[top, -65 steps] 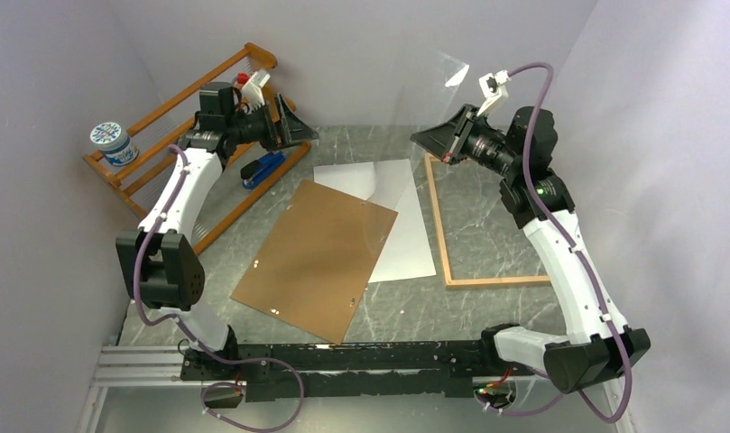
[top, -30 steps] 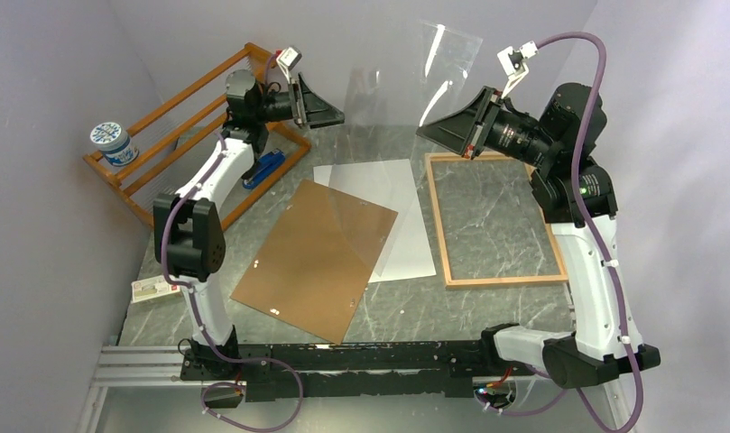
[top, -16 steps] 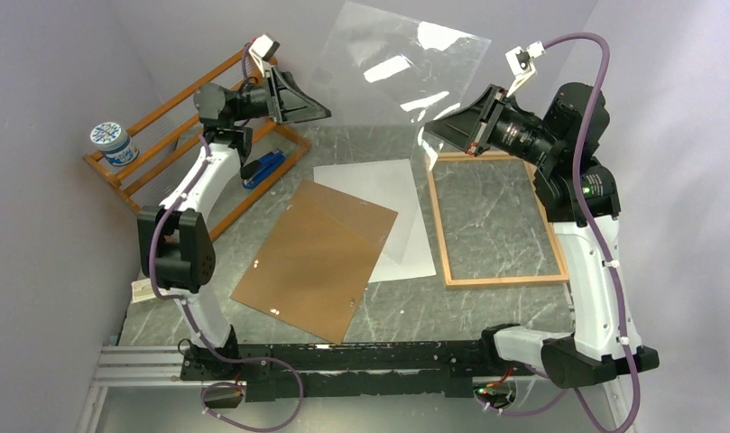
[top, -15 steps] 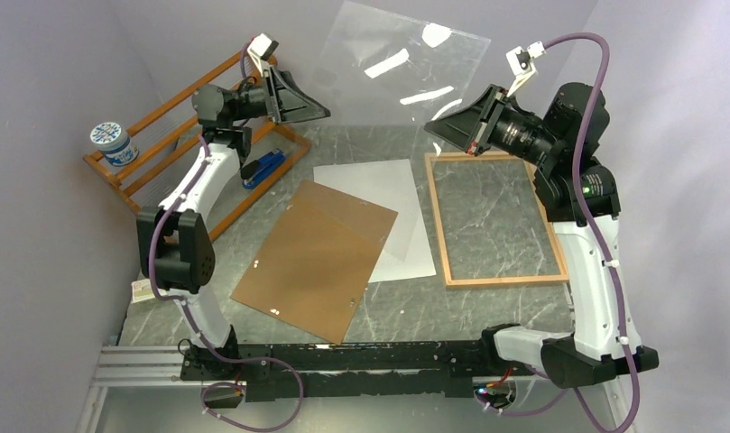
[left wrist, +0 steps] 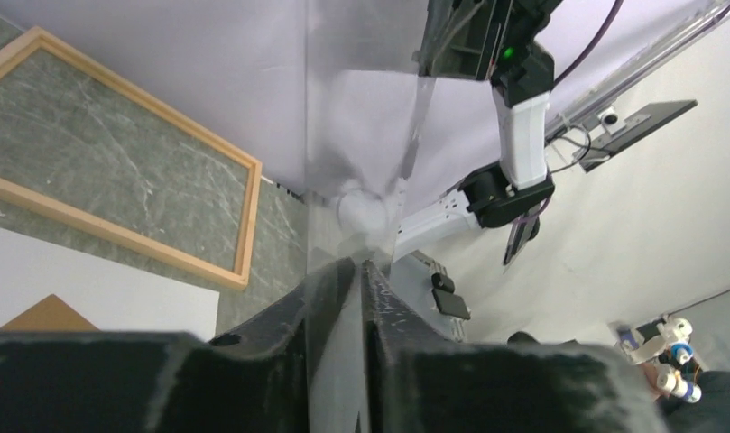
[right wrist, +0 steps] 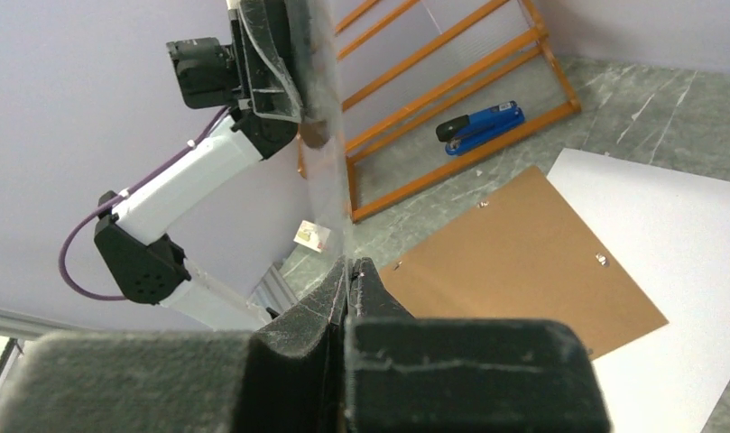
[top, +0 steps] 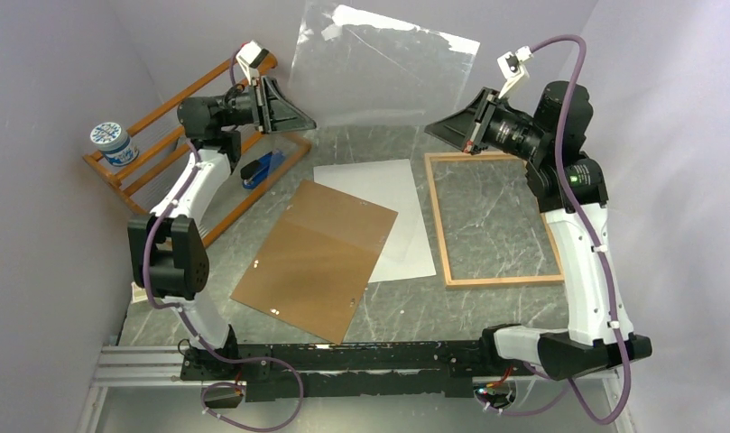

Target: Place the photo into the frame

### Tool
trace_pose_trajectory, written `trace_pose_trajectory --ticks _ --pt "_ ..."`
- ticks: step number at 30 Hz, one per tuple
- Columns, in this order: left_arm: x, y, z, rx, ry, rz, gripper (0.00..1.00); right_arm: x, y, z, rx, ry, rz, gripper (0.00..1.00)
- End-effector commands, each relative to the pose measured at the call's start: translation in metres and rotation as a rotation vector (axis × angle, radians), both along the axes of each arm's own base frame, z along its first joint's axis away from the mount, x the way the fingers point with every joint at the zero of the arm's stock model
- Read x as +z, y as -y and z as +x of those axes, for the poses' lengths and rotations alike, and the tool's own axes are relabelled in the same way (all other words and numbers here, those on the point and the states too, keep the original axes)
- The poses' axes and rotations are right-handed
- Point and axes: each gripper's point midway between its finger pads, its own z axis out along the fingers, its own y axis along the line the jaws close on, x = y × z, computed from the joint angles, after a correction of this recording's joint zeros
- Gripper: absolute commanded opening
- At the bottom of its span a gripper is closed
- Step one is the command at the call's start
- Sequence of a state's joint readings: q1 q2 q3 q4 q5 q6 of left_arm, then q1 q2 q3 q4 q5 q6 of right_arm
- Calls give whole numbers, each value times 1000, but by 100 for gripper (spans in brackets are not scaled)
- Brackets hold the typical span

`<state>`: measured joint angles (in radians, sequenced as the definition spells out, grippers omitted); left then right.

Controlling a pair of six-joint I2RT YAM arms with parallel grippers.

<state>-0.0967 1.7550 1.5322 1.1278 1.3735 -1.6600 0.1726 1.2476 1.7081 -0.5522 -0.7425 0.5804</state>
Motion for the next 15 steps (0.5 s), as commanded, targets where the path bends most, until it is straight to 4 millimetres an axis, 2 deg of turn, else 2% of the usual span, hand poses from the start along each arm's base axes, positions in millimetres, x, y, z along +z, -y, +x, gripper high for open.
trace_pose_trajectory --ticks 1,3,5,6,7,9,11,12,13,15 --pt "6 -3 -27 -44 93 42 15 4 0 2 23 59 -15 0" --pt "5 -4 -27 -43 98 50 3 -1 1 7 17 44 -18 0" --pt "5 -6 -24 -28 104 49 3 -7 3 14 -6 24 -23 0" --pt "5 -8 -21 -16 104 47 3 -12 6 18 -23 11 -27 5" --pt "5 -11 -18 1 97 43 2 -17 8 23 -43 -1 -32 14" --pt "4 -19 -8 51 66 35 3 -31 16 34 -101 -33 -44 41" --pt "1 -31 7 129 42 23 3 -55 28 48 -182 -82 -56 63" --pt "-4 -33 12 150 14 27 3 -61 35 54 -230 -92 -64 68" --pt "-9 -44 22 203 -13 29 2 -76 44 61 -281 -121 -78 71" --pt "-18 -53 33 281 -83 39 3 -119 64 73 -398 -202 -131 75"
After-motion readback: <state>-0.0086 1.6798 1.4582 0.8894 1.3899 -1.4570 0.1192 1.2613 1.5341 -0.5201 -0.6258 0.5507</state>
